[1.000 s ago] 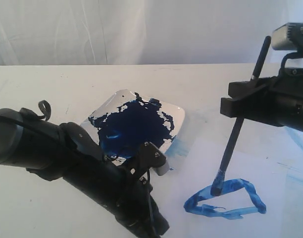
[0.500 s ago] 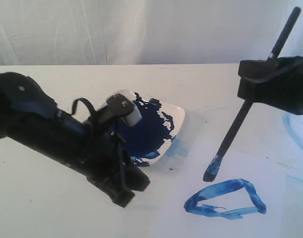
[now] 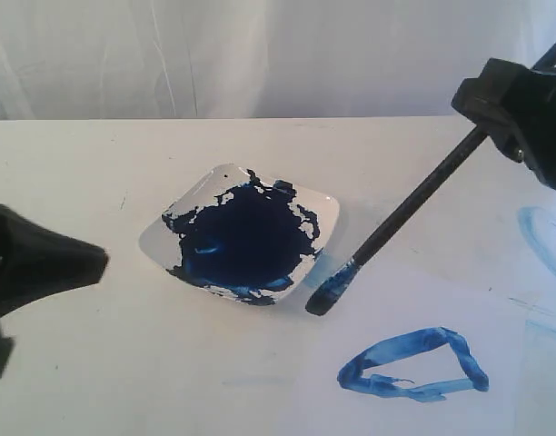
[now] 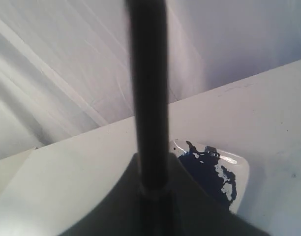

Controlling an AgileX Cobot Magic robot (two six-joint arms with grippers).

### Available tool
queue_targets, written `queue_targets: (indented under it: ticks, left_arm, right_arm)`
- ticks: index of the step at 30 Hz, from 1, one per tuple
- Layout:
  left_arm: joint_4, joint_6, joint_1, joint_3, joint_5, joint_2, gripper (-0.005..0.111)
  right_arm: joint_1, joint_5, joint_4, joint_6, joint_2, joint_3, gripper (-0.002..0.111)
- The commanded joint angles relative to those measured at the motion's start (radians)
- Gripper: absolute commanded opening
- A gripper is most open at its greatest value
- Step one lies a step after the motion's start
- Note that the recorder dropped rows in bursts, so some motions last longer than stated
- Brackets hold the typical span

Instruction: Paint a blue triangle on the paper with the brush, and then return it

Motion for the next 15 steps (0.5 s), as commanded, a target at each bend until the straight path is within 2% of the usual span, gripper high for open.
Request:
queue_targets:
  ticks: [1, 6, 9, 13, 15]
  left_arm:
    - [0.16, -0.124, 0.031, 0.051, 0.075, -0.208, 0.0]
    - [0.367, -0.283, 0.031, 0.057, 0.145, -0.429, 0.0]
    - [0.429, -0.301, 0.031, 0.057, 0.179, -0.473, 0.0]
    - [0.51, -0.301, 0.031, 0.057, 0.218, -0.473, 0.0]
    - [0.527, -0.297, 0.031, 0.057, 0.216, -0.473, 0.0]
  right_arm:
    - [0.016, -0.019, 0.041, 0.027, 0.076, -0.058, 0.0]
    - [0.049, -0.058, 0.039, 0.056, 0.28, -0.224, 0.0]
    - [0.051, -0.033, 0.039, 0.065, 0.423, -0.333, 0.0]
    - [0.047, 0.085, 0.043, 0.135, 0.624, -0.476, 0.0]
    - [0.008, 0.187, 0.045, 0.282, 0.752, -0.586, 0.0]
